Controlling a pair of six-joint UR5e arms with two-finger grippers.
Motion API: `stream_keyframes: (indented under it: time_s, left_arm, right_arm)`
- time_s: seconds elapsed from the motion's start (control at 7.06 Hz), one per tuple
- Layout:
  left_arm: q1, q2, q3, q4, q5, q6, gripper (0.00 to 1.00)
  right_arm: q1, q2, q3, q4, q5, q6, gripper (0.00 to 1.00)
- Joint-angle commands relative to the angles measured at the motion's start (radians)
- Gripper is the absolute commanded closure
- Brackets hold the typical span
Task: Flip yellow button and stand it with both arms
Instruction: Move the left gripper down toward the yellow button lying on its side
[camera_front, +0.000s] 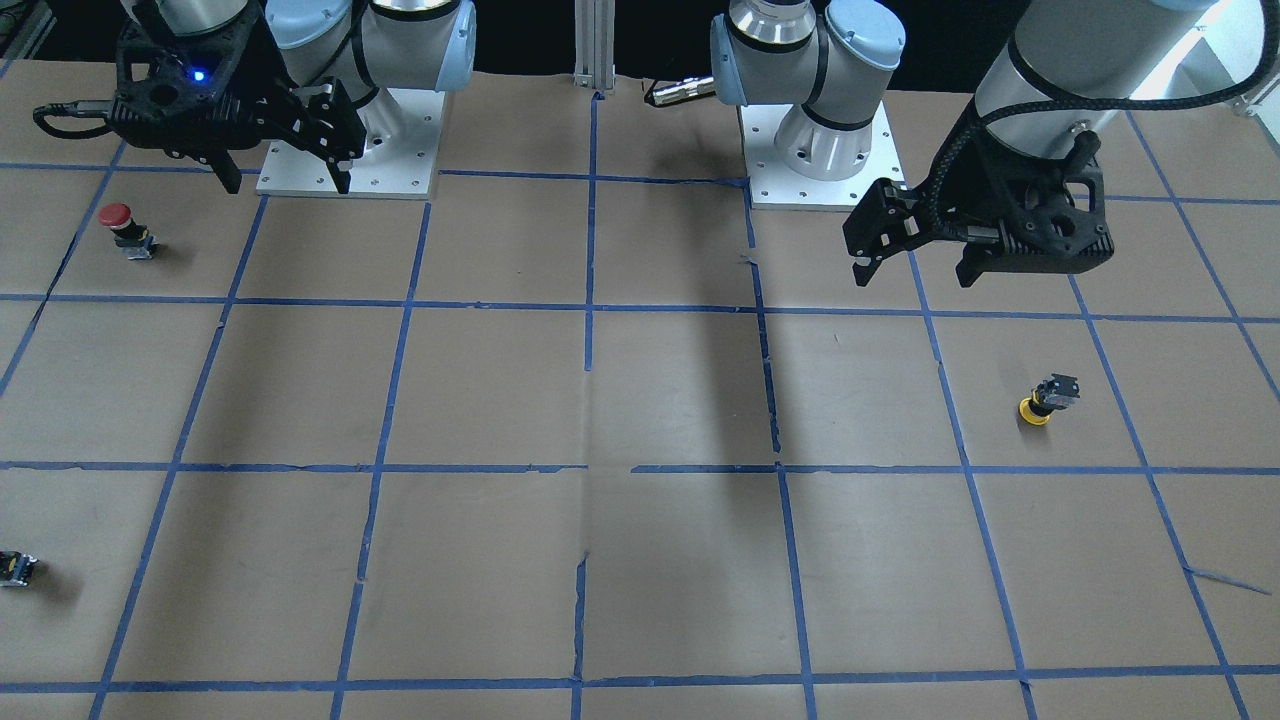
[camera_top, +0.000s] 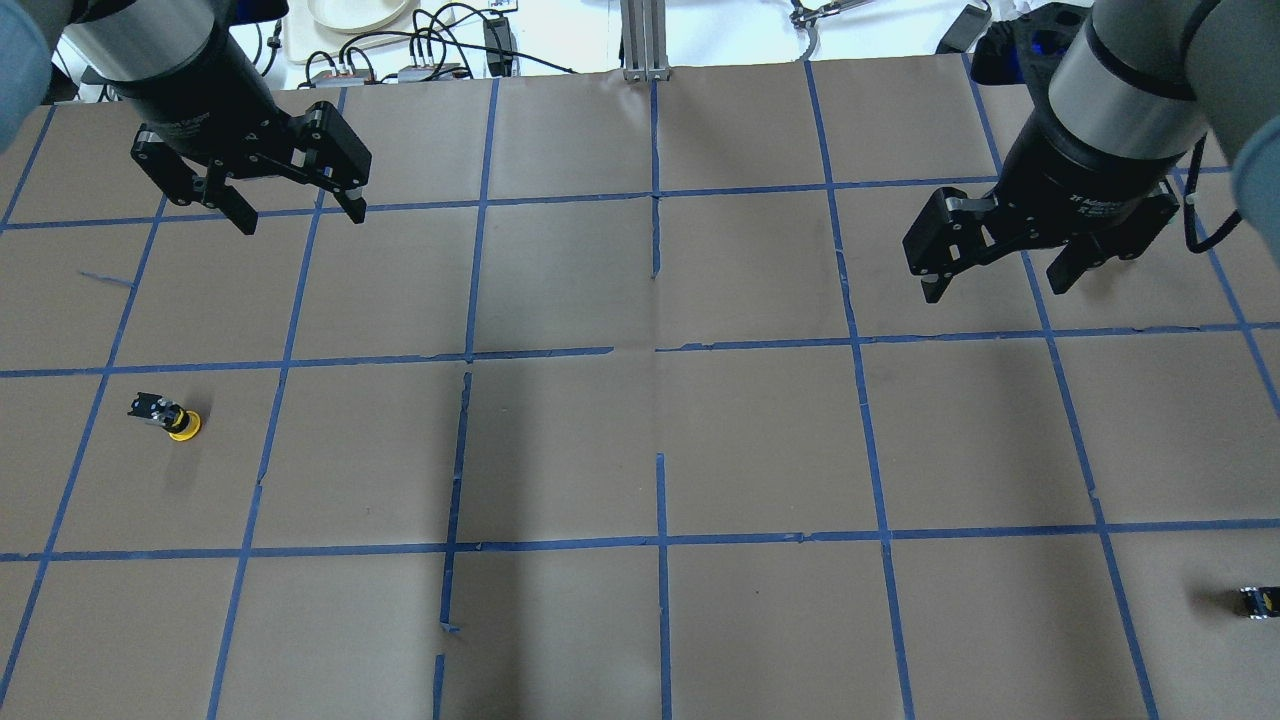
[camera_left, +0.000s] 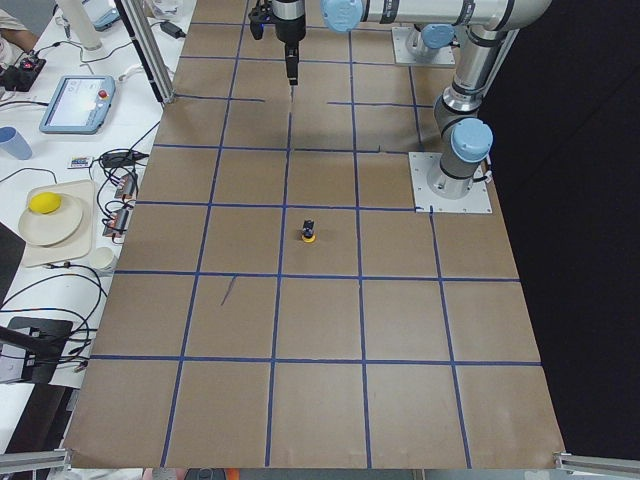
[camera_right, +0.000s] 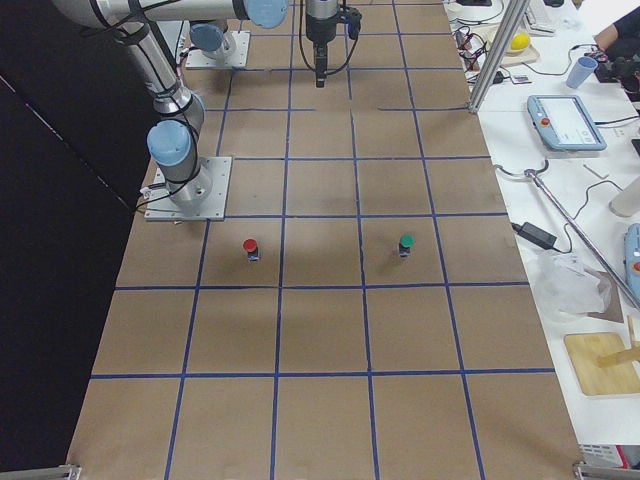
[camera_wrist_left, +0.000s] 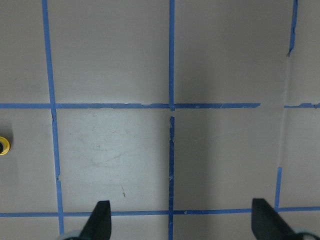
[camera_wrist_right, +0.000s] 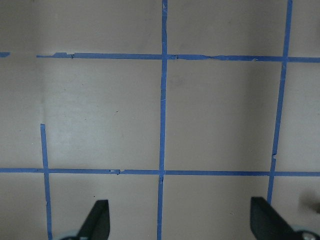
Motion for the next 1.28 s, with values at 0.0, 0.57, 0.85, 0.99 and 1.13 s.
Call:
stream_keyframes:
  time_s: [0.0,0.57,0.85,0.99,1.13]
  left_arm:
    - [-0.011,0.01,0.001,-0.005,0.024,-0.042,0.0]
    - [0.09,-0.01,-0.029,-0.001,0.105,0.197,0.0]
    - [0.261,-0.018,-0.072,0.033,0.101,0.438,0.0]
    - [0.323,-0.033,-0.116,0.082,0.099,0.551,0.0]
    - [0.387,-0.042,-0.17,0.189,0.101,0.657,0.0]
  right_arm:
    - [0.0,0.0,0.002,-0.002,0.001,-0.007,0.0]
    - [0.0,0.001,0.002,-0.002,0.003,-0.003,0.0]
    - [0.0,0.001,0.002,-0.004,0.0,-0.005,0.0]
    - [0.0,0.003,0.002,-0.004,-0.005,-0.003,0.0]
    - [0.0,0.003,0.002,-0.002,-0.005,0.0,0.0]
